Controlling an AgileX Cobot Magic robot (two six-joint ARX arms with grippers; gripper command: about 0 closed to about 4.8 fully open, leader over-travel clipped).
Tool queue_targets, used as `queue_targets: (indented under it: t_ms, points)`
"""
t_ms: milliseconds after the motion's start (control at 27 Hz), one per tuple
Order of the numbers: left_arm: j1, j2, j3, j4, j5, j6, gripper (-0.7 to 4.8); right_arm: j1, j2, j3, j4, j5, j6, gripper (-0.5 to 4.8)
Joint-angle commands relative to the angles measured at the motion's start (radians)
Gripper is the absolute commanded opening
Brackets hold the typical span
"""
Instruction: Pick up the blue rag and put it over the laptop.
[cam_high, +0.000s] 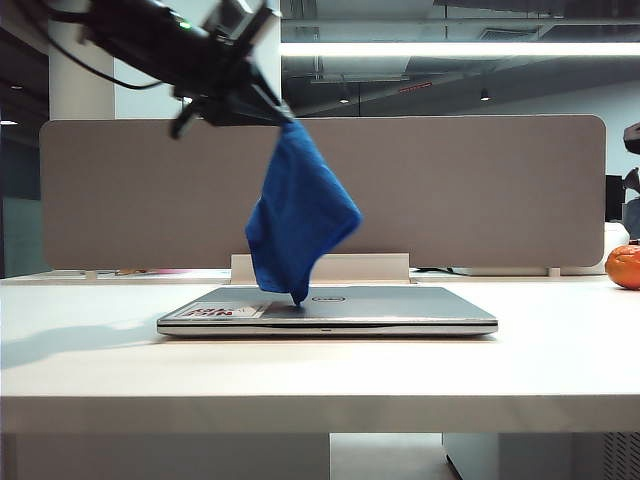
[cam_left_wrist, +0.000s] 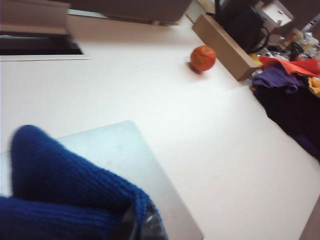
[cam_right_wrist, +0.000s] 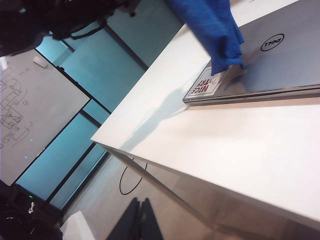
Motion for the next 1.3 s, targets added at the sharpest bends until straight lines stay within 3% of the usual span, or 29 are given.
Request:
queue_targets:
  t_ms: [37, 370, 518, 815, 1000, 1296]
  points:
    - [-0.036, 0.056, 0.085, 0.020, 0.005, 0.001, -0.06, 0.000, -0.002, -0.005, 0.011, 0.002, -0.005, -0.05]
    - [-0.123, 0.226, 0.341, -0.069, 0.011, 0.002, -0.06, 0.000, -0.002, -0.005, 0.011, 0.002, -0.005, -0.05]
    - [-0.126, 0.256, 0.350, -0.166, -0.001, 0.032, -0.06, -0.001, -0.002, -0.005, 0.011, 0.002, -0.005, -0.05]
    - [-0.034, 0.266, 0.348, -0.444, -0.151, 0.113, -0.06, 0.000, -0.002, -0.005, 0.011, 0.005, -0.028, -0.05]
    - [0.015, 0.279, 0.348, -0.516, -0.216, 0.172, -0.06, 0.000, -0.002, -0.005, 0.011, 0.022, -0.030, -0.05]
    - [0.043, 0.305, 0.346, -0.544, -0.224, 0.188, 0.15, 0.000, -0.002, -0.005, 0.011, 0.025, -0.030, -0.05]
